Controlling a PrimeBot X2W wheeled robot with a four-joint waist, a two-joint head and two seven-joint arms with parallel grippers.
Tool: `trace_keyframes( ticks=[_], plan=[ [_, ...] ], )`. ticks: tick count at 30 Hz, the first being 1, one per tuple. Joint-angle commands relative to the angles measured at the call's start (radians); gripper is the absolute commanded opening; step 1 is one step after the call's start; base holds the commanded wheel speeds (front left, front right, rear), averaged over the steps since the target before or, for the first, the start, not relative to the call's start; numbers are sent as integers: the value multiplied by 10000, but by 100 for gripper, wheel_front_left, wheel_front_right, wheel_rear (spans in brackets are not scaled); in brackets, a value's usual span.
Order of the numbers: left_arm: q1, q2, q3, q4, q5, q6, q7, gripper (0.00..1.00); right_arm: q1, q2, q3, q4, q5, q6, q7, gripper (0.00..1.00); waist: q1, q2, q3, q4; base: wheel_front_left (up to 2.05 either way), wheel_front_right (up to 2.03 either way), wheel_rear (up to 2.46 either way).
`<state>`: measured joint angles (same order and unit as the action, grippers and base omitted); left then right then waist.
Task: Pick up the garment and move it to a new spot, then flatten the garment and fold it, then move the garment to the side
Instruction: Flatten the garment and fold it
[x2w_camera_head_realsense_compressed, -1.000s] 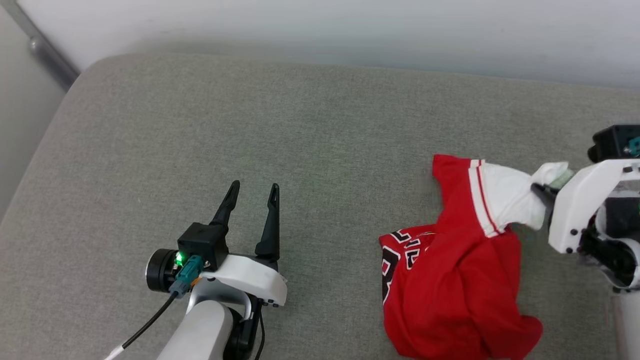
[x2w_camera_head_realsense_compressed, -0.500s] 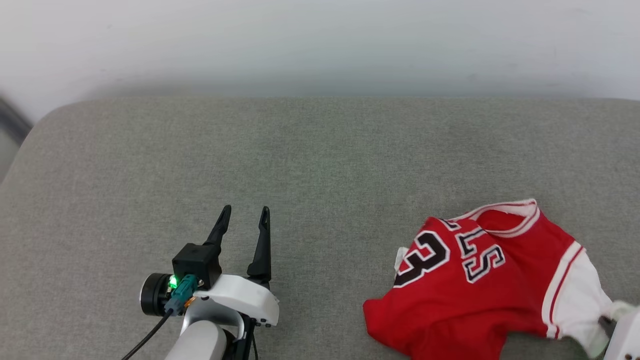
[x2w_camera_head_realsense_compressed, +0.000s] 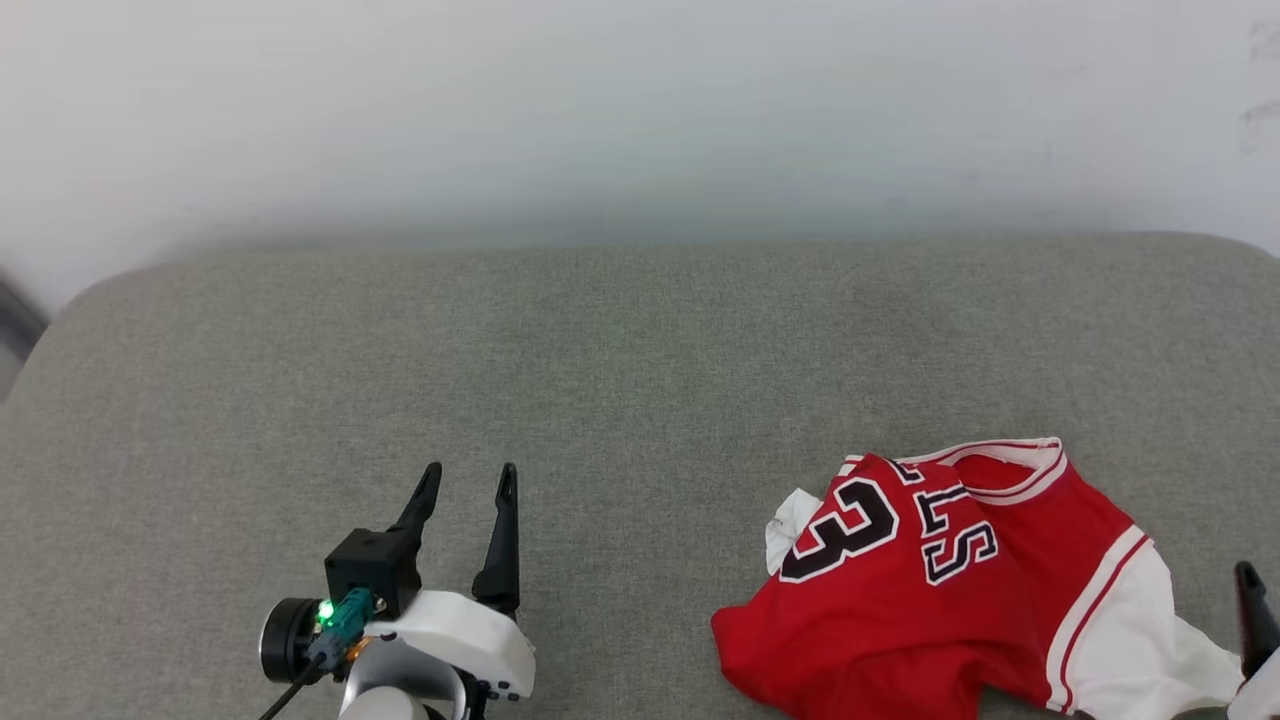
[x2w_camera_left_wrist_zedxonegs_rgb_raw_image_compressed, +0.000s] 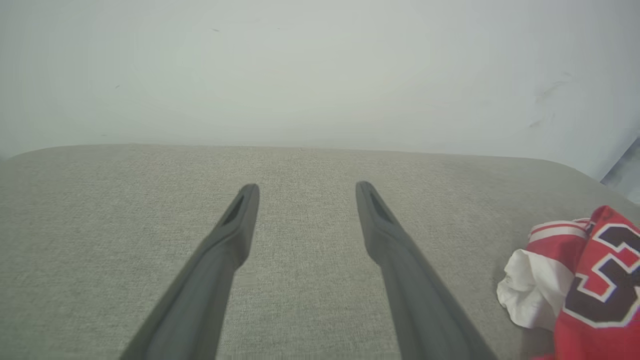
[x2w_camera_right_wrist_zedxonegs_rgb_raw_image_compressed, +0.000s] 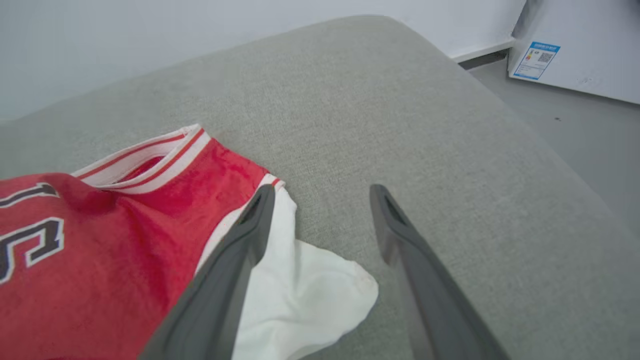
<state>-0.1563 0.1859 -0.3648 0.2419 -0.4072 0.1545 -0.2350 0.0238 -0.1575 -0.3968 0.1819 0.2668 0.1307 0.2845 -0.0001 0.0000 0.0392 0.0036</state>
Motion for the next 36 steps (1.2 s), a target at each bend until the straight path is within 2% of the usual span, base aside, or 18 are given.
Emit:
trace_keyframes(
  ticks=[1,6,11,16,23,28,33,34,36],
  plan=[
    [192,92,28,-61,-33,52,35,100,-47,-12,80,-216,-193,1,-529,100,1,0,-199,2,0,0,0],
    [499,226,31,-171,-76,147,216,100,82,-44,857,-916,-588,-1,-1928,100,1,0,-490,27,0,0,0],
    [684,398,44,-325,-112,243,391,100,297,143,1953,-1812,-1034,-1,-2840,100,1,0,-618,47,0,0,0],
    [795,493,42,-465,-150,343,583,100,825,448,2890,-2682,-1369,-1,-2959,100,1,0,-722,56,0,0,0],
    [698,617,-146,-711,26,457,967,100,1397,828,3280,-3578,-1461,-1,-2665,100,1,0,-782,-80,0,0,0],
    [-299,376,-800,-890,244,54,1643,100,1405,898,3327,-3929,-1410,-1,-2441,100,1,0,-606,-193,0,0,0],
    [-1791,-95,-1807,-678,351,-817,2789,100,1106,901,3489,-4185,-1349,-1,-2249,100,1,0,-198,-477,0,0,0],
    [-1791,-95,-1807,-678,351,-817,2789,100,1106,901,3489,-4185,-1349,-1,-2249,100,1,0,-198,-477,0,0,0],
    [-2299,-222,-2266,-421,296,-1298,3530,100,979,915,3544,-4252,-1297,-1,-2222,100,1,0,9,-615,0,0,0]
  ],
)
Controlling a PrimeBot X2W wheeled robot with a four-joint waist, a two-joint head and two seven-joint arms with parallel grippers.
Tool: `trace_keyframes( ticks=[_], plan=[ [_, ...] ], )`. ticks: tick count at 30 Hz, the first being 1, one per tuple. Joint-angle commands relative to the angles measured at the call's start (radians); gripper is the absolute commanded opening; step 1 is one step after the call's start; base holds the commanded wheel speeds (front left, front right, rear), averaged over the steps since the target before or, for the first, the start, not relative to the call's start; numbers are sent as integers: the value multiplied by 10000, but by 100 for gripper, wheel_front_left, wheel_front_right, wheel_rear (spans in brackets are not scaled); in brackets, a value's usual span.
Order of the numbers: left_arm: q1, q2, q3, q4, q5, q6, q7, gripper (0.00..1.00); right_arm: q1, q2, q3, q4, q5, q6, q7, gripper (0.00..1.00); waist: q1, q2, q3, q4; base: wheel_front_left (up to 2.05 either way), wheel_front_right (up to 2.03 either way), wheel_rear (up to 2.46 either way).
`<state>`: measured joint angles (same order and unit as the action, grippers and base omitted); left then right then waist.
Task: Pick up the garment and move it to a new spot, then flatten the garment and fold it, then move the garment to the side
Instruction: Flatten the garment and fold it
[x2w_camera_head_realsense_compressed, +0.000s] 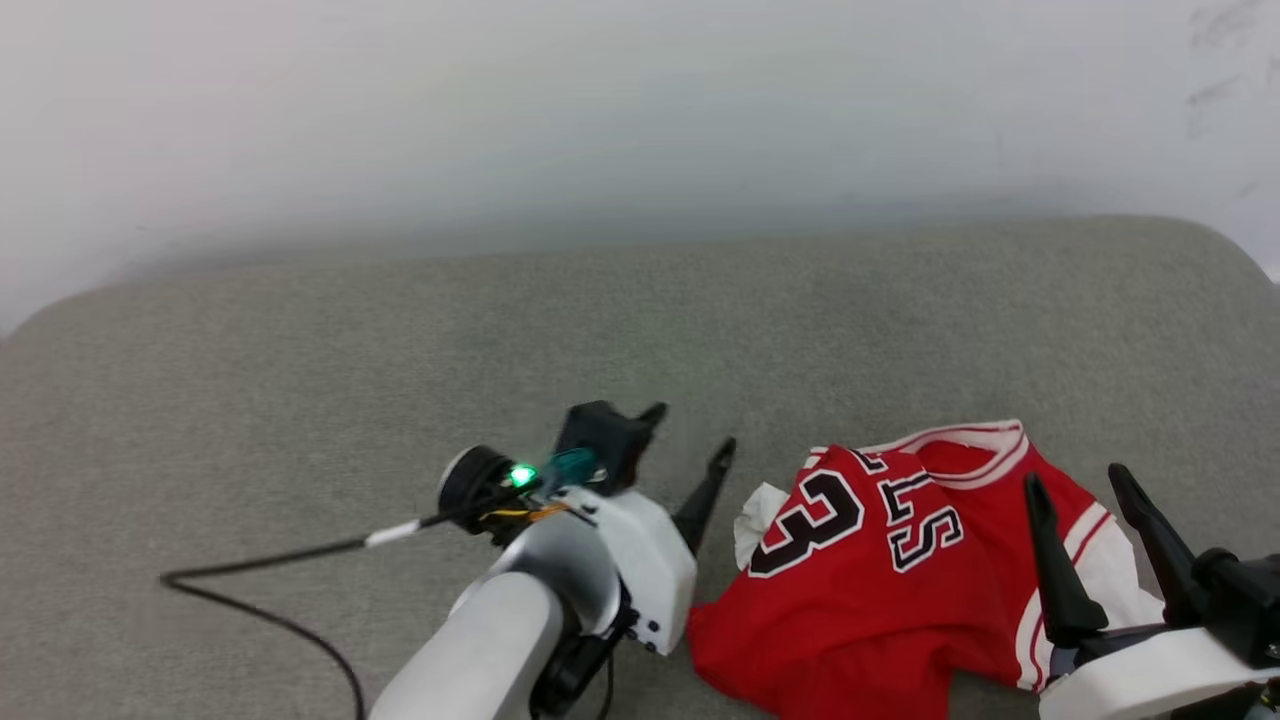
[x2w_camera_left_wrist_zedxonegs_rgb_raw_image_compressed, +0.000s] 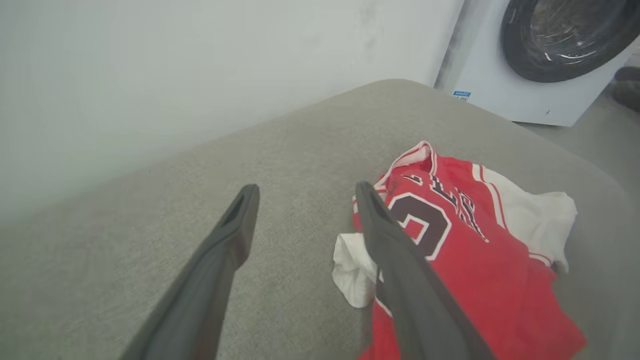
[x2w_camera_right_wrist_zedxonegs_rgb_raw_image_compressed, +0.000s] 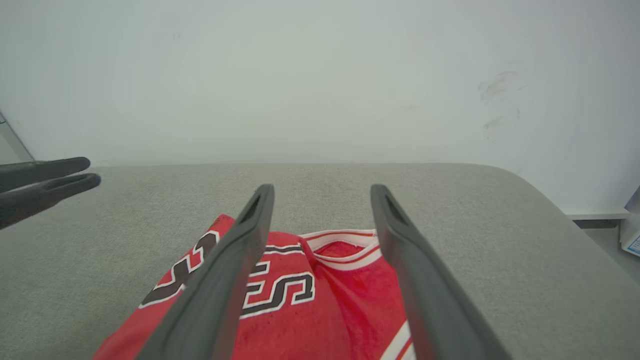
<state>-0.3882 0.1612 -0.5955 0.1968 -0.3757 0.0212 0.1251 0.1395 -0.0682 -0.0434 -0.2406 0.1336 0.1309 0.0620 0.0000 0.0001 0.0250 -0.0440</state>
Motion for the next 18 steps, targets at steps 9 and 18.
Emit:
trace_keyframes(
  ticks=[9,18],
  plan=[
    [-1047,145,-1570,977,-753,-1342,3293,100,-380,72,291,65,90,-3,44,100,0,-1,876,-813,0,0,0],
    [-1384,796,-2986,1749,-1533,-1511,5559,100,-689,142,433,309,319,-3,-164,100,0,-1,1456,-1269,0,0,0]
  ],
)
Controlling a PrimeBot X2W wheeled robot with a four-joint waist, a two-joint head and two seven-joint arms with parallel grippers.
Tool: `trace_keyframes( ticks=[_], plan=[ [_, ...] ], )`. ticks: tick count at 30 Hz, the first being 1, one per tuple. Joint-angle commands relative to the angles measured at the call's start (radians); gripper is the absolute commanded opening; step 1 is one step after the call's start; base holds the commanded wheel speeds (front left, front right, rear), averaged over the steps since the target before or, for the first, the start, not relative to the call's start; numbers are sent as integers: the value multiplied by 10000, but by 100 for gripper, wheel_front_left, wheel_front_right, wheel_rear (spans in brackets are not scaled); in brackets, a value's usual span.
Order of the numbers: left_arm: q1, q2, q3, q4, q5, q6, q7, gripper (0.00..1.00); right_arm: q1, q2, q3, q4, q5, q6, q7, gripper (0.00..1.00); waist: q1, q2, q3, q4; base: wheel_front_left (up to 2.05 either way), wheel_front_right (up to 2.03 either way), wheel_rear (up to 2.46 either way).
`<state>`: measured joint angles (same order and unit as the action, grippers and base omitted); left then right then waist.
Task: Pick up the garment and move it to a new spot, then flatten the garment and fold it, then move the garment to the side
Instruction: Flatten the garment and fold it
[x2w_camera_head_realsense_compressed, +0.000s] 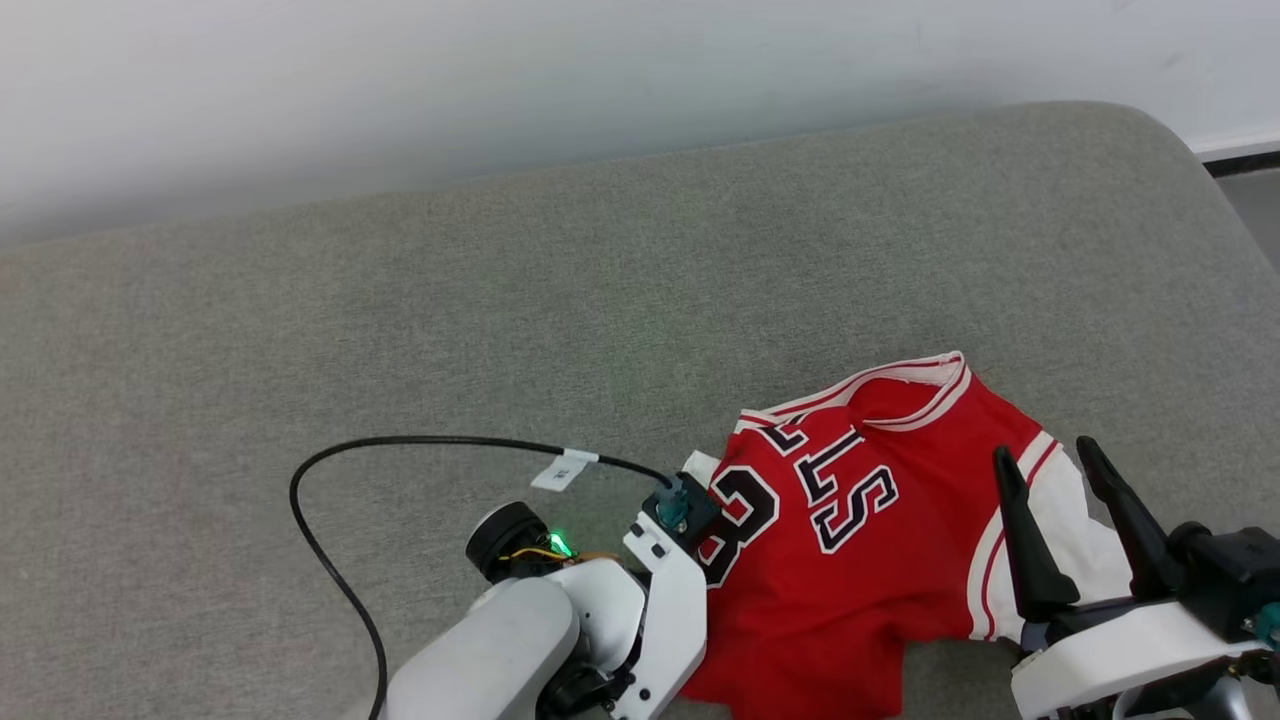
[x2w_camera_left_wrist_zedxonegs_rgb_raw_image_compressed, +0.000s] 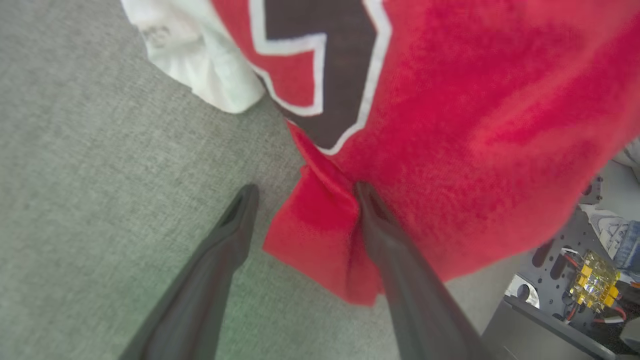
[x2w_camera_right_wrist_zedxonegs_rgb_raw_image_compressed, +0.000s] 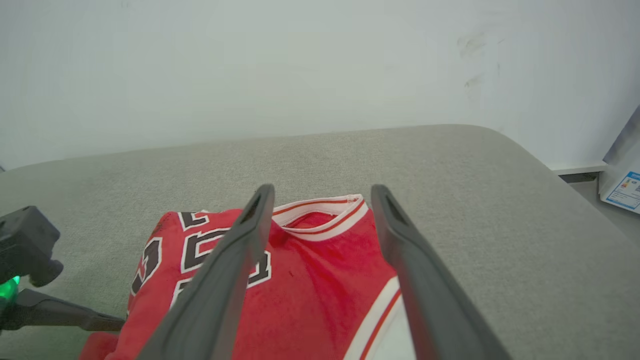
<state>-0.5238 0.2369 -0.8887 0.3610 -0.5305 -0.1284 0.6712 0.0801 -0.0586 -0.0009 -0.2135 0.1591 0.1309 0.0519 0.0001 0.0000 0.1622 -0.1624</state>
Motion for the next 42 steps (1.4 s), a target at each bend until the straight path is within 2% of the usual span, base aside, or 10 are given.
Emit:
trace_keyframes(
  ticks=[1,2,3,5,11,18,32,37,40,42],
  plan=[
    [34,84,-201,289,-135,-13,351,100,-131,53,19,58,96,-3,-83,100,-1,0,134,-119,0,0,0],
    [78,90,-375,417,-266,-17,579,98,-173,53,27,81,116,-3,-97,100,-1,0,168,-148,0,0,0],
    [78,119,-588,520,-349,-20,803,47,-194,59,29,107,116,-3,-120,100,-1,0,186,-172,0,0,0],
    [88,144,-905,619,-590,-26,970,0,-226,67,3,135,121,-3,-181,100,-1,0,235,-209,0,0,0],
    [-487,273,-928,471,-431,39,119,0,-249,83,-124,247,3,-1,-229,100,-1,0,49,-33,0,0,0],
    [-805,700,-252,-347,41,796,-1295,0,-67,79,-324,234,-72,-3,-110,100,-1,0,-629,619,0,0,0],
    [2884,3001,1852,-3160,-1169,3754,-2076,0,577,88,-545,-109,-234,-3,279,100,-1,0,-1539,1874,0,0,0],
    [5116,2886,2394,-3447,-2463,4580,-2288,0,689,89,-471,-234,-183,-3,288,100,-1,0,-1680,1938,0,0,0],
    [5828,2639,2640,-3475,-3011,4721,-2566,94,715,88,-478,-335,-274,-3,308,100,-1,0,-1711,1952,0,0,0],
    [6016,2491,2769,-3459,-3059,4770,-2936,100,768,88,-488,-388,-281,-3,325,100,-1,0,-1764,1976,0,0,0]
  ],
)
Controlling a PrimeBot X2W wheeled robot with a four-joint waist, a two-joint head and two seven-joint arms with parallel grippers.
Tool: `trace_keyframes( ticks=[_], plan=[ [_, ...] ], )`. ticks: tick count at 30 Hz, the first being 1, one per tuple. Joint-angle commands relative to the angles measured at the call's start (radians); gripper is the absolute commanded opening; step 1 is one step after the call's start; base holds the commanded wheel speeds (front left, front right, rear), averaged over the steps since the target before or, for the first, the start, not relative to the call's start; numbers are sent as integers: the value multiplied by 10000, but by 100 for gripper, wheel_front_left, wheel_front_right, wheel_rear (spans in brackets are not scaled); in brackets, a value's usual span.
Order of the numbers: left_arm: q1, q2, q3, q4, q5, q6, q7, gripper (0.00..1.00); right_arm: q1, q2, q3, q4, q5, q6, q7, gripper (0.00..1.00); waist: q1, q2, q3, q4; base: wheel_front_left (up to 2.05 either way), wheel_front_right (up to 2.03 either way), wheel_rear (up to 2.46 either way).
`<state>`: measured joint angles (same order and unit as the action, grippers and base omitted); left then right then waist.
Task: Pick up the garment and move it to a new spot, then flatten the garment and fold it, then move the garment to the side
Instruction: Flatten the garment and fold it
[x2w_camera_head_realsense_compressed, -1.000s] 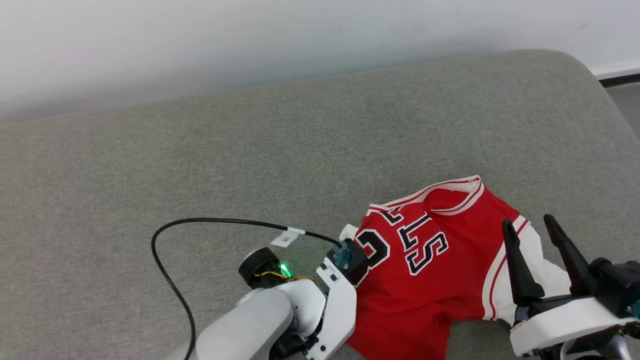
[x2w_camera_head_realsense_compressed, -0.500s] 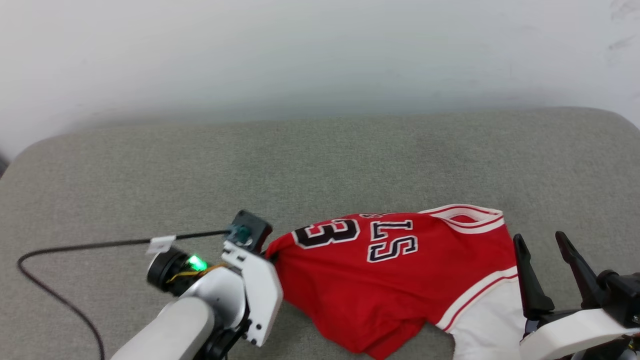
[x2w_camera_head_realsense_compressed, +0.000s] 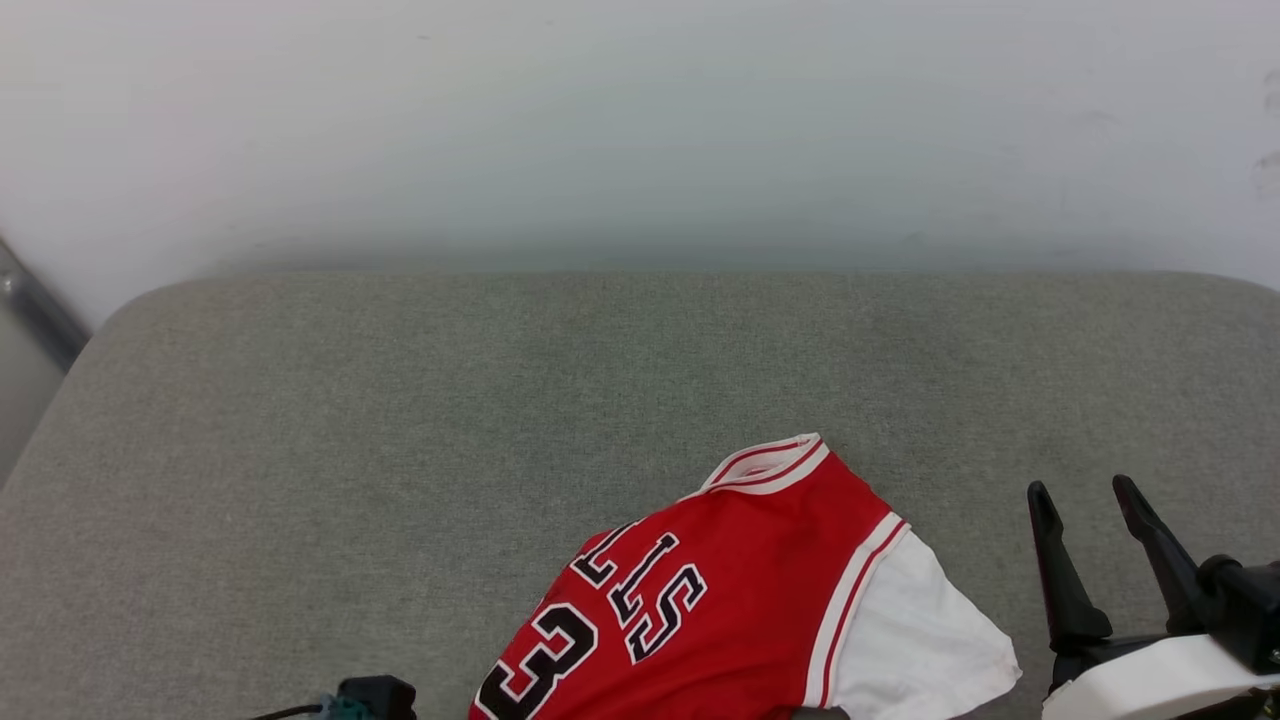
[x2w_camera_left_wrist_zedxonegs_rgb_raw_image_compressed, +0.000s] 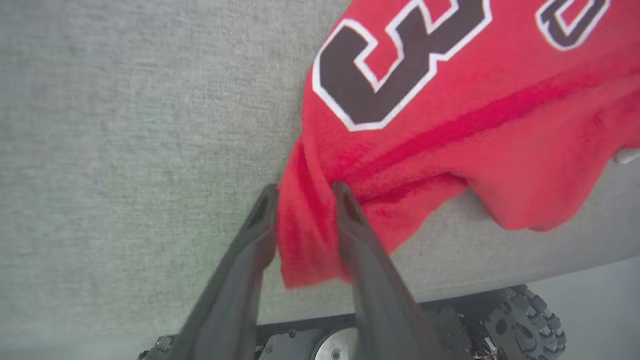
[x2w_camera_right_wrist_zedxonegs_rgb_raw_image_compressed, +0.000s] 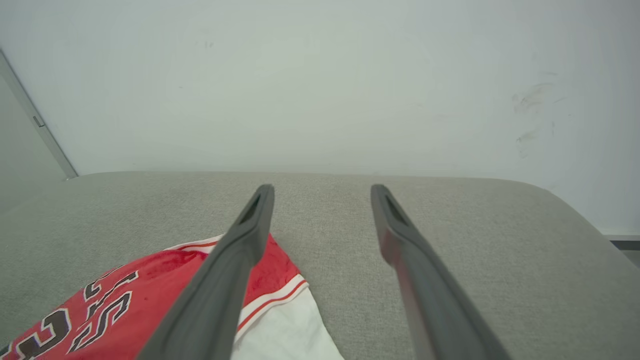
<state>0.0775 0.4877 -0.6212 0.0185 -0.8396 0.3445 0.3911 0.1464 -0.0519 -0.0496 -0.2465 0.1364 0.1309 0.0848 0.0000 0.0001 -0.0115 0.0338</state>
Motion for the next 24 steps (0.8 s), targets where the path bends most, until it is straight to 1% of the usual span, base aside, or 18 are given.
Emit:
trace_keyframes(
  ticks=[1,3,7,10,14,16,19,24],
  plan=[
    [-26,-69,164,-56,111,72,-355,100,120,21,-5,-81,-68,-3,15,100,0,-1,-46,23,0,0,0],
    [-265,-143,353,-154,257,103,-830,100,160,23,-17,-119,-45,-3,47,100,0,-1,-92,46,0,0,0],
    [-739,-172,677,-381,561,3,-1609,100,177,22,-27,-146,29,-3,98,100,0,-1,-171,29,0,0,0],
    [-1391,-97,908,-484,922,-38,-2119,100,186,23,-89,-169,-82,-3,159,100,0,-1,-169,-5,0,0,0],
    [-2360,-187,930,-282,1431,-144,-2547,100,84,22,-72,-214,-112,-3,153,100,0,-1,-71,-133,0,0,0],
    [-2870,-309,791,-69,1524,-362,-2480,100,-19,22,-61,-227,-109,-3,149,100,0,-1,34,-225,0,0,0],
    [-3674,-341,454,453,1597,-855,-2013,100,-196,24,53,-232,-106,-3,145,100,0,-1,327,-442,0,0,0],
    [-4809,-211,-398,1510,1582,-2002,-608,100,-415,22,227,-84,-77,-3,139,100,0,-1,906,-840,0,0,0]
  ],
)
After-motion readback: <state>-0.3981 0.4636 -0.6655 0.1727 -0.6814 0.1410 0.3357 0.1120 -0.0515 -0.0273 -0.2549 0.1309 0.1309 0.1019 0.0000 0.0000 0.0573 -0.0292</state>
